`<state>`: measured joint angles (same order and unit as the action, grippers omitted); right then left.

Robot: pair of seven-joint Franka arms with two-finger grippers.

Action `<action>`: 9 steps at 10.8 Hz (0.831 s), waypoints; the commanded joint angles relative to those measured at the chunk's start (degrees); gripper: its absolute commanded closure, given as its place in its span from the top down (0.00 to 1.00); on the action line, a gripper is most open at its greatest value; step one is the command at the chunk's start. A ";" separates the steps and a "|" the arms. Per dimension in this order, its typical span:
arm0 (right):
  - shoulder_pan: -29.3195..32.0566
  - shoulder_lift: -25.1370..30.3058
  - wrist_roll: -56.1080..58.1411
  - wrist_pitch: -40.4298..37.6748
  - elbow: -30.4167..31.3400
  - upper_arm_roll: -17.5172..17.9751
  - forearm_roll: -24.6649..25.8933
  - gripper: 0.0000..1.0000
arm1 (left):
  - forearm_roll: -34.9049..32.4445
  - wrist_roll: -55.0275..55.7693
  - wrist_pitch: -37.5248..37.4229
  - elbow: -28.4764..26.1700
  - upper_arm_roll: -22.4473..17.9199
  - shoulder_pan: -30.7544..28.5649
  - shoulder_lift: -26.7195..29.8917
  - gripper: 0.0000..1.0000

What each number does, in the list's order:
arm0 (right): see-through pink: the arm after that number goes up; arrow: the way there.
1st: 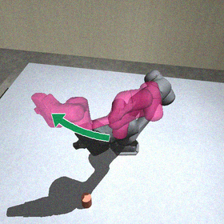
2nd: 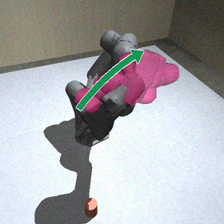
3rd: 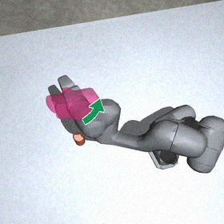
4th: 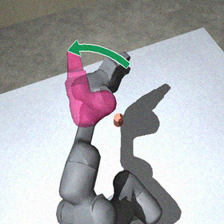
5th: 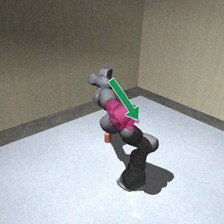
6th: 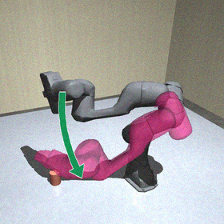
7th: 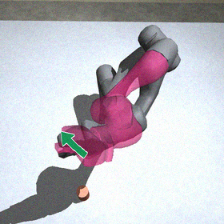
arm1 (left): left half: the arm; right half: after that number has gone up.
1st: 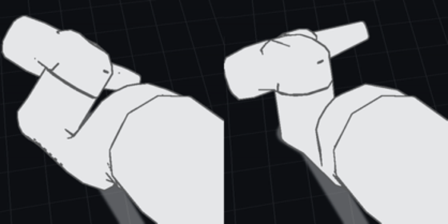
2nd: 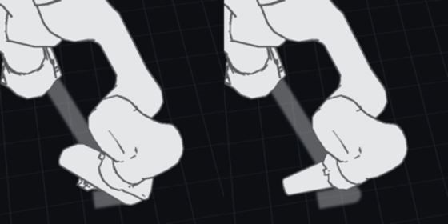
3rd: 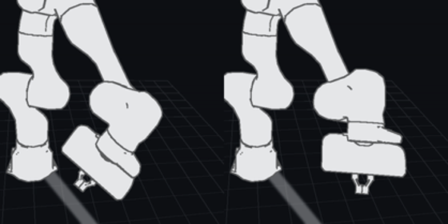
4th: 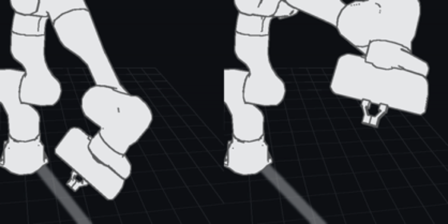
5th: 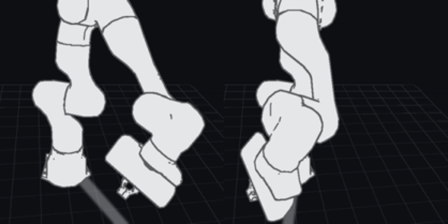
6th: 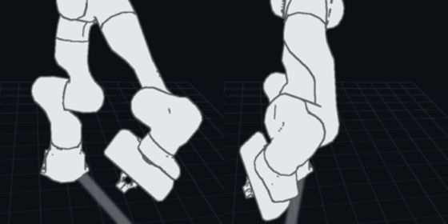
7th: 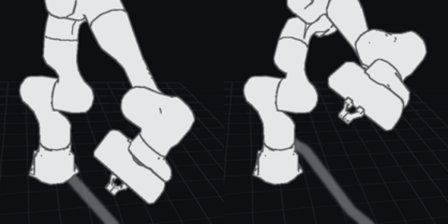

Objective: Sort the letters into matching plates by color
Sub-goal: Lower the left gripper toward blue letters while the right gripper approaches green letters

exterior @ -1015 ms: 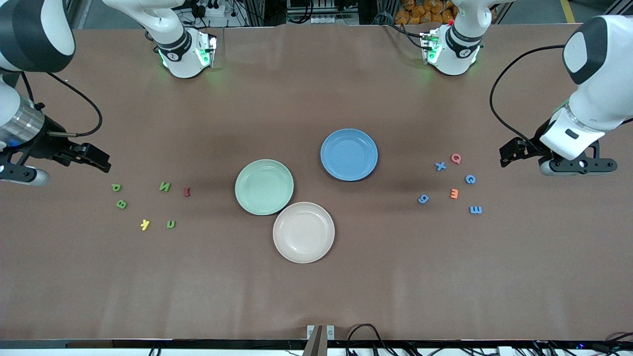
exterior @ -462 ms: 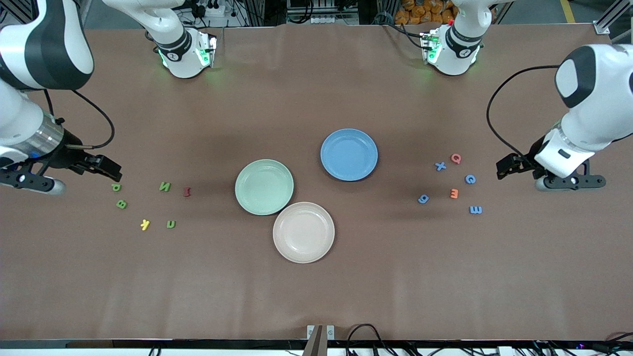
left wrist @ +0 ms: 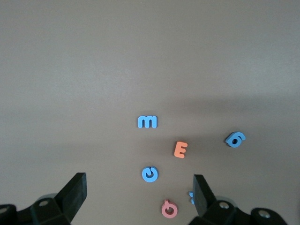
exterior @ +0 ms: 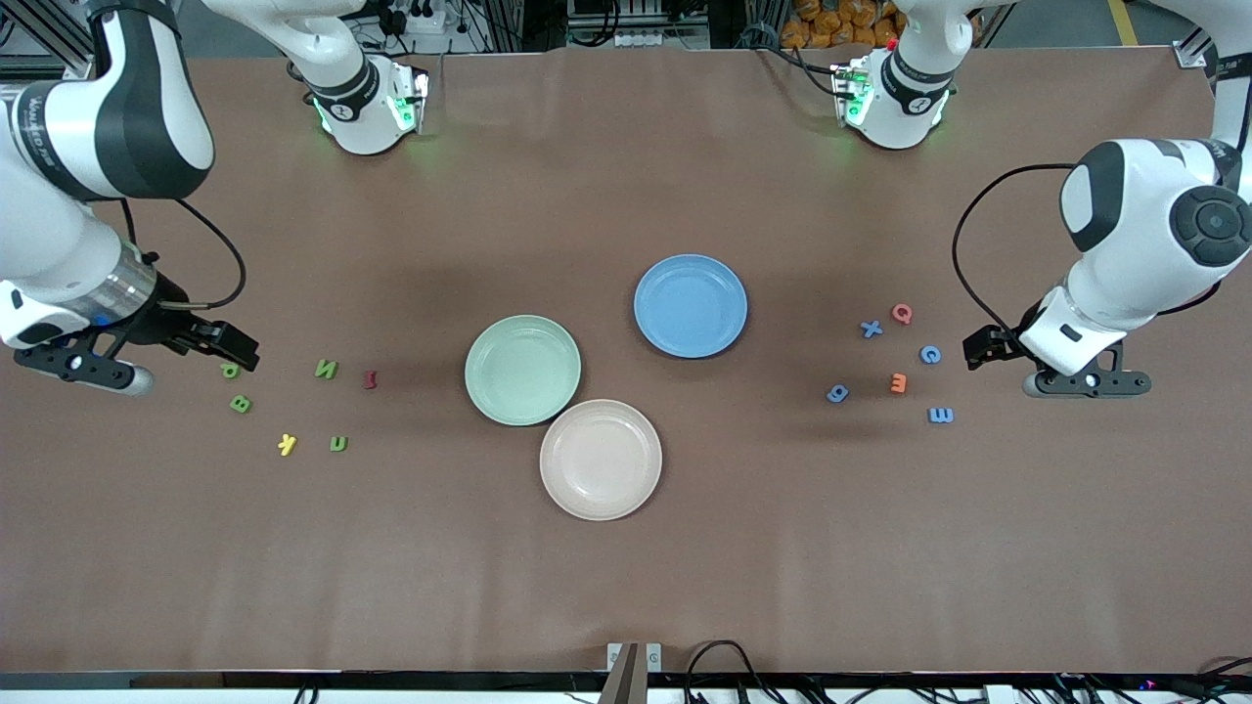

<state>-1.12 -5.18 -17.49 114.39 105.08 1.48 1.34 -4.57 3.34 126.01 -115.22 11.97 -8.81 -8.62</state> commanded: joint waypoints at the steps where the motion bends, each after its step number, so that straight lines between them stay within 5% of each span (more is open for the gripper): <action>1: -0.11 0.70 -2.37 4.60 4.86 0.01 -0.82 1.00 | -1.67 -0.52 1.60 -0.09 0.33 -0.33 -1.74 1.00; 9: -0.02 -0.88 -1.41 9.28 11.72 0.01 -3.89 1.00 | -0.97 -0.35 4.24 -0.09 0.33 -1.12 -7.46 1.00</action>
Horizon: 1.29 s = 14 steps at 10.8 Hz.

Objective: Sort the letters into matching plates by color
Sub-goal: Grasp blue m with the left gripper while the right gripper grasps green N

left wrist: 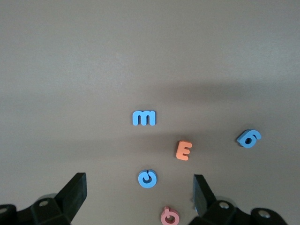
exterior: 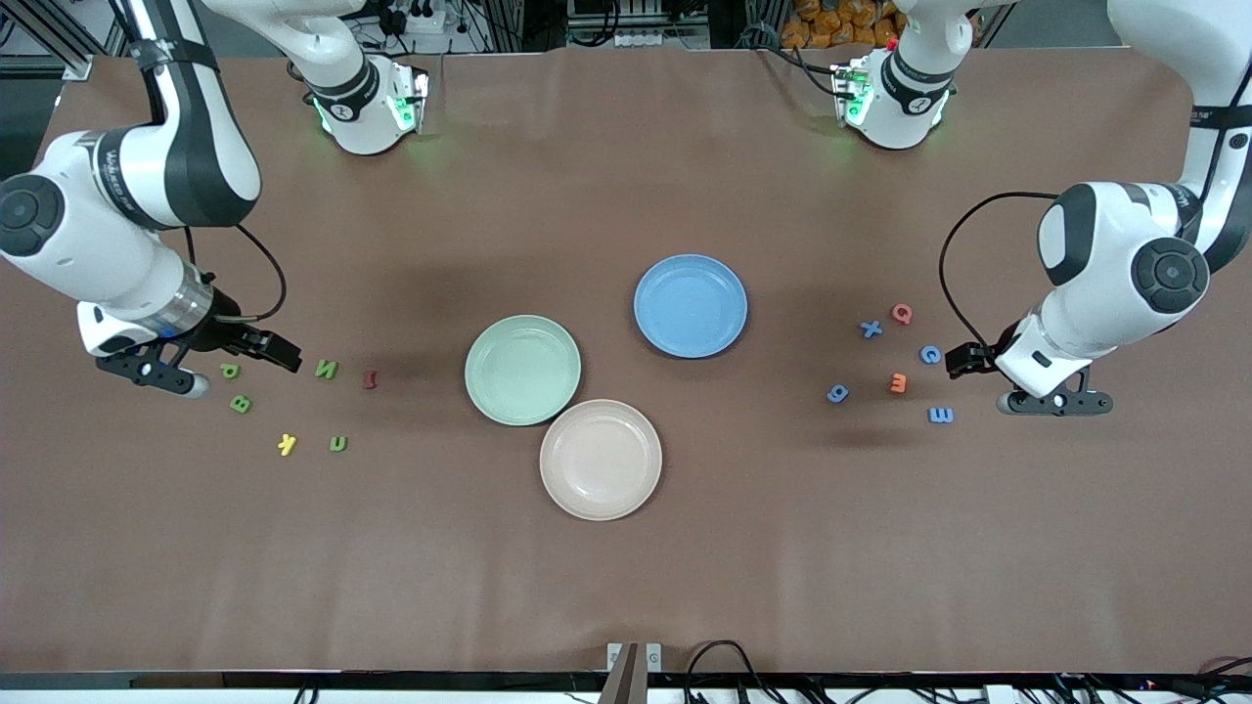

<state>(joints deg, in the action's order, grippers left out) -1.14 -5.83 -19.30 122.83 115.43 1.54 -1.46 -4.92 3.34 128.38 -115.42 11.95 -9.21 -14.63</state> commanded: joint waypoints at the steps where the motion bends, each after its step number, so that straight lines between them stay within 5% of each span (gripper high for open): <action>1: 0.00 -1.02 0.67 0.92 1.38 -0.13 -1.00 1.00 | -0.62 -0.35 2.74 0.02 0.35 -0.81 -2.06 1.00; 6: 1.05 -2.88 4.44 9.88 7.60 -0.05 -1.09 1.00 | -0.62 -0.43 5.56 0.11 0.35 -1.78 -4.97 1.00; 14: 4.83 -4.98 17.37 11.65 11.13 -0.05 -1.09 1.00 | -1.32 -0.35 12.59 -0.33 0.18 -2.74 -9.62 1.00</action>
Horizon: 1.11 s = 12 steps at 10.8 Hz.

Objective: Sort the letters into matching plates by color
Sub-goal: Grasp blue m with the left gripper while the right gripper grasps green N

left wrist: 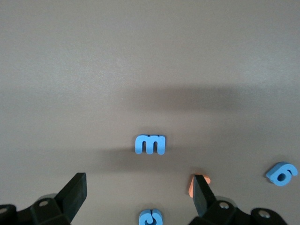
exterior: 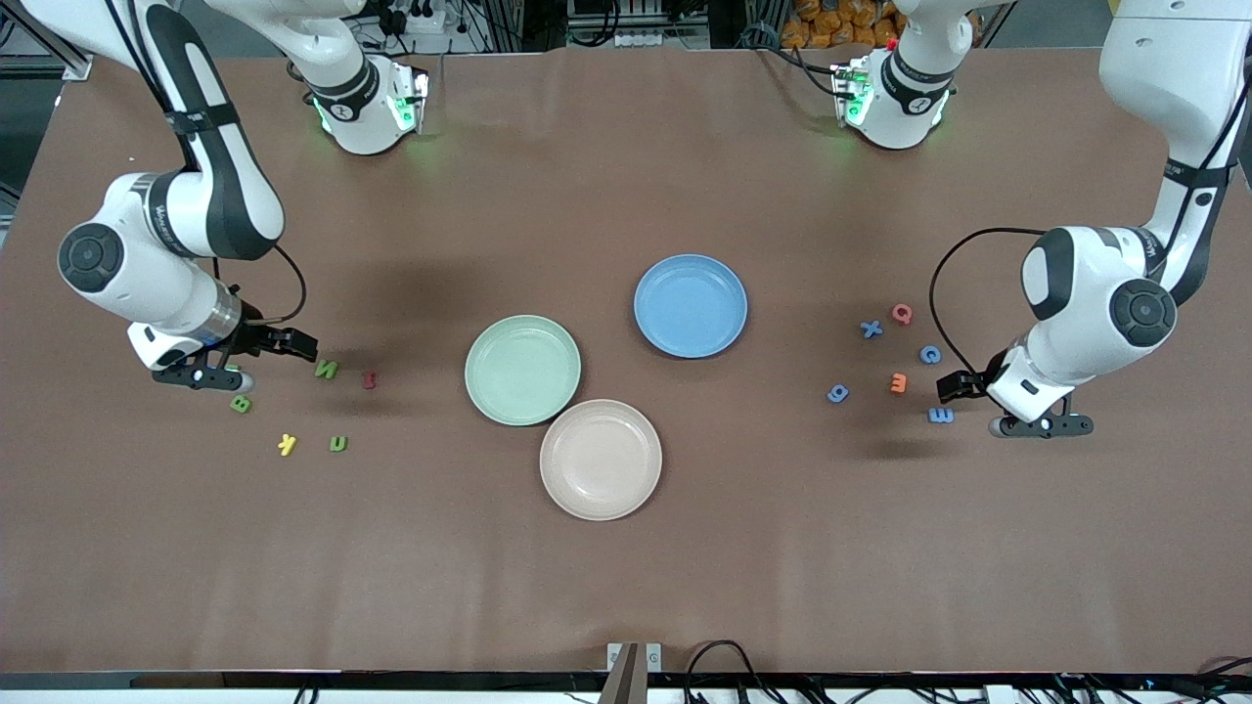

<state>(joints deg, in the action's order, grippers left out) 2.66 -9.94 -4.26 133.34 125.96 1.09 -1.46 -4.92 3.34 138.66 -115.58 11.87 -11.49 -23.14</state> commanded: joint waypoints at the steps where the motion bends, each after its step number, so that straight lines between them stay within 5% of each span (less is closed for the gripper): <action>1: 1.12 -1.75 2.41 1.13 0.52 0.41 -1.00 1.00 | -1.32 -0.43 3.10 -0.18 0.17 -0.46 -1.90 1.00; 12: 2.79 -10.45 4.61 9.13 0.60 0.49 -1.00 1.00 | -1.67 -0.08 11.72 0.35 -0.01 -0.37 -8.41 0.91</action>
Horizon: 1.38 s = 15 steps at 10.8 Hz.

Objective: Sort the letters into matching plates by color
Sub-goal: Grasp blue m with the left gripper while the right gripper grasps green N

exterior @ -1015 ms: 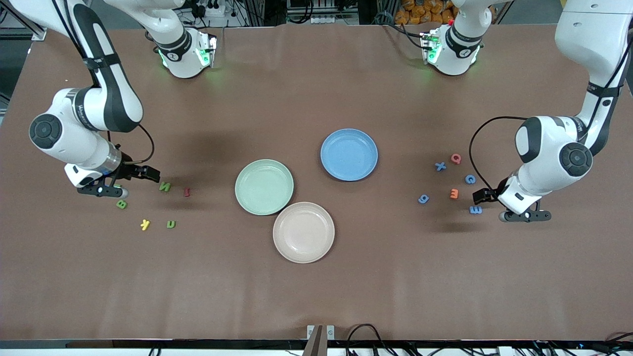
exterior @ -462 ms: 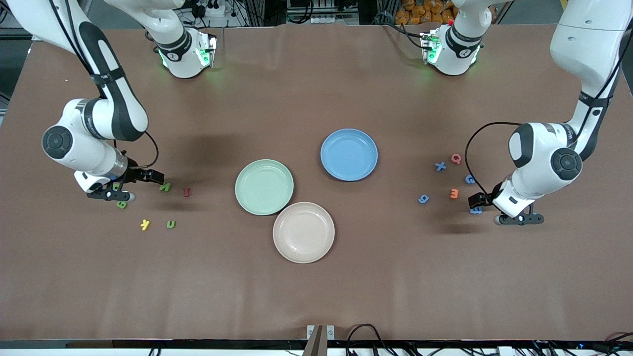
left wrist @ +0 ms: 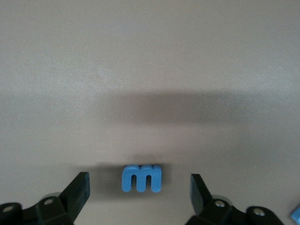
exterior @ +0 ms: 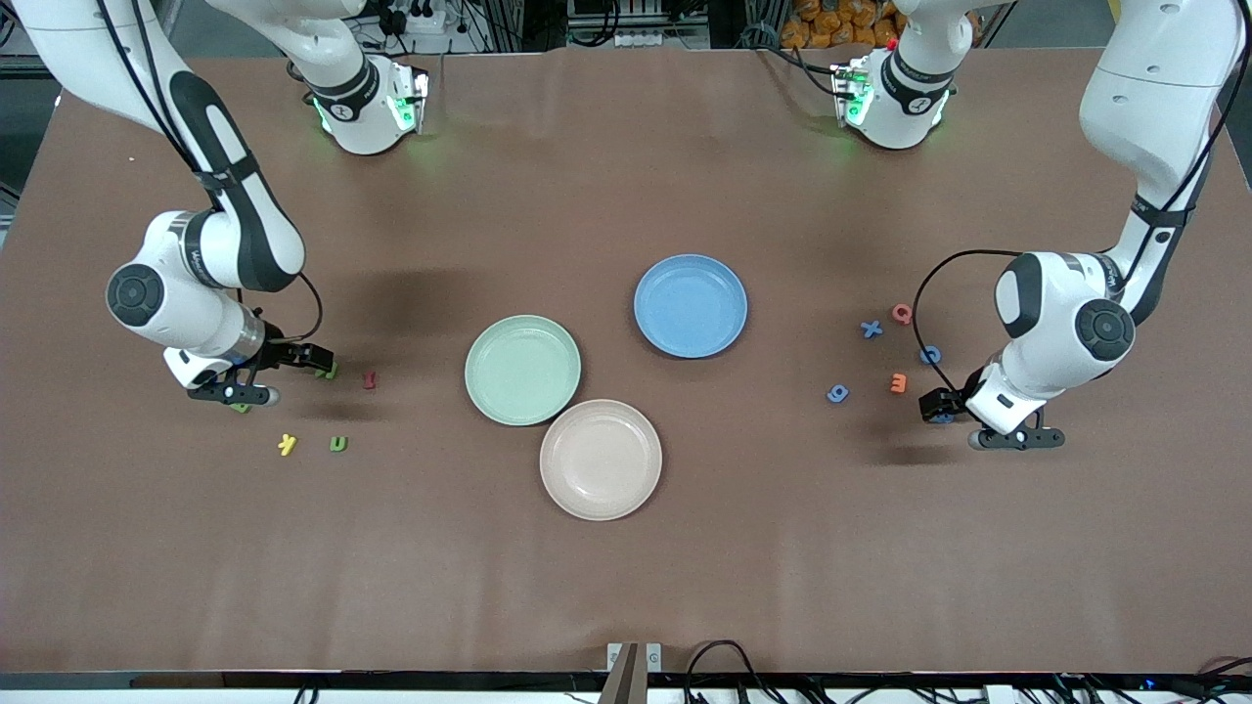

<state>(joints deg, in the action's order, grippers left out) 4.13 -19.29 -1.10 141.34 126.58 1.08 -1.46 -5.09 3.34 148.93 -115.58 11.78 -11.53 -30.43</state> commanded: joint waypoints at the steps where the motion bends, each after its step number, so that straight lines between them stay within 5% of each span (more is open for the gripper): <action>1: 1.41 -1.45 1.37 1.74 0.07 0.50 -1.08 1.00 | -1.50 -0.08 1.53 0.35 -0.01 -0.24 -1.56 0.89; 15: 1.23 -4.27 1.37 9.31 4.29 0.50 -1.00 1.00 | -2.38 0.09 2.24 0.00 -0.71 0.19 -2.00 0.74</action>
<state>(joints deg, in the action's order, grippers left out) 5.09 -24.40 -0.82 149.52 129.14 1.15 -1.46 -5.65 3.33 150.38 -115.58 11.07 -11.52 -32.15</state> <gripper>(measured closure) 0.000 0.251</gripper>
